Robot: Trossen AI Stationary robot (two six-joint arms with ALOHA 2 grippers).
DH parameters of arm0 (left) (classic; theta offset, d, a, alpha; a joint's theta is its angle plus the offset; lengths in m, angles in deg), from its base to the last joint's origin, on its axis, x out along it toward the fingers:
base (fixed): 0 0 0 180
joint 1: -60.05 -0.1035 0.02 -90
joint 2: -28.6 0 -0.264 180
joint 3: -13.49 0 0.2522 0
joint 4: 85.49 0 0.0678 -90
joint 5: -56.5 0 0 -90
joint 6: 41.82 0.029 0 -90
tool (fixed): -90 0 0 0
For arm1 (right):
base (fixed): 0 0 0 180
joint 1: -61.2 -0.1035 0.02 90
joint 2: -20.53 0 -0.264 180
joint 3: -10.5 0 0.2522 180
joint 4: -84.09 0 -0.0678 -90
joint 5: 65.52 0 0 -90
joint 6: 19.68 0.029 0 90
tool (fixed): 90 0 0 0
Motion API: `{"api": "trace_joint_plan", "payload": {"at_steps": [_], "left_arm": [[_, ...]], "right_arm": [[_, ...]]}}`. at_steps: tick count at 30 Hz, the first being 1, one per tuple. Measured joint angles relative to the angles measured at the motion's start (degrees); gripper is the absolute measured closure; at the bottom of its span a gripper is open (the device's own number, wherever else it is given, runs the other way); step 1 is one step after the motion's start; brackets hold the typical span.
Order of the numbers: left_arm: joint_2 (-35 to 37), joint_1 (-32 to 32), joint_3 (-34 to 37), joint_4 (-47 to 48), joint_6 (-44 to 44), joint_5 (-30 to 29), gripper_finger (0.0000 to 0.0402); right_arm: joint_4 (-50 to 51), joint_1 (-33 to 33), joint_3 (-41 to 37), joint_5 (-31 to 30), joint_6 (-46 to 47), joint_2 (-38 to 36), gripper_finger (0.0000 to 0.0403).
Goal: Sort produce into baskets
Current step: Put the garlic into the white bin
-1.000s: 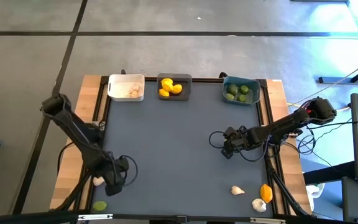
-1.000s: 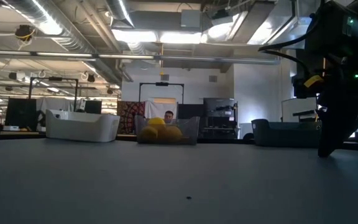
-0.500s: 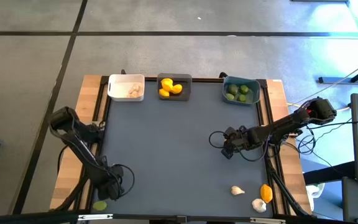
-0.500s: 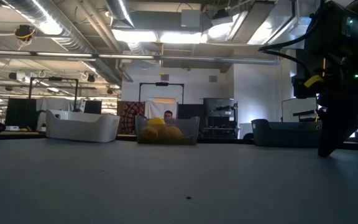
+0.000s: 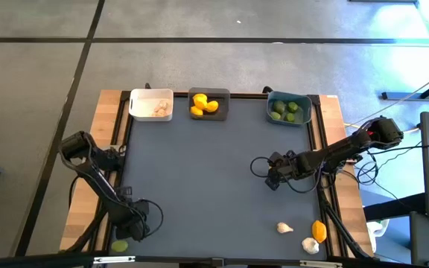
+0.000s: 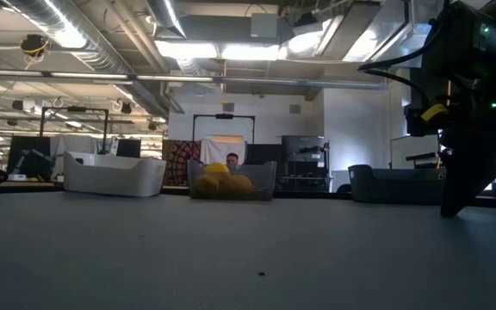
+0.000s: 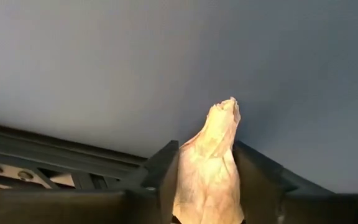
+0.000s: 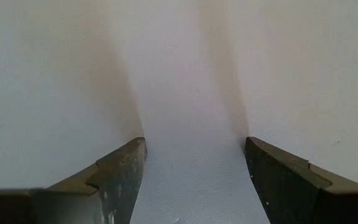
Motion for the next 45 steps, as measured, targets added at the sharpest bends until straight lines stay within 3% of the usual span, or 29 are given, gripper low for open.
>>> {"api": "trace_joint_plan", "payload": {"at_steps": [6, 17, 26, 37, 45], "left_arm": [[0.0, -0.5, 0.0, 0.0, 1.1, -1.0, 0.0313], [7.5, -4.4, 0.0, 0.1, 0.8, -6.2, 0.0310], [21.7, -11.5, 0.0, 0.4, -0.9, -22.2, 0.0300], [34.8, -23.4, 0.0, 0.4, 6.3, -47.7, 0.0298], [37.1, -34.3, 0.0, 0.4, 14.4, -54.0, 0.0297]], "right_arm": [[0.0, 0.0, 0.0, -0.1, -0.1, 0.0, 0.0126], [-0.2, 0.0, 0.0, -0.2, -0.5, 0.0, 0.0126], [-0.6, 0.0, 0.0, -0.3, -0.5, 0.0, 0.0126], [-1.0, 0.0, 0.0, -0.6, -0.5, 0.0, 0.0126], [-1.1, 0.0, 0.0, -0.5, -0.6, 0.0, 0.0126]]}}
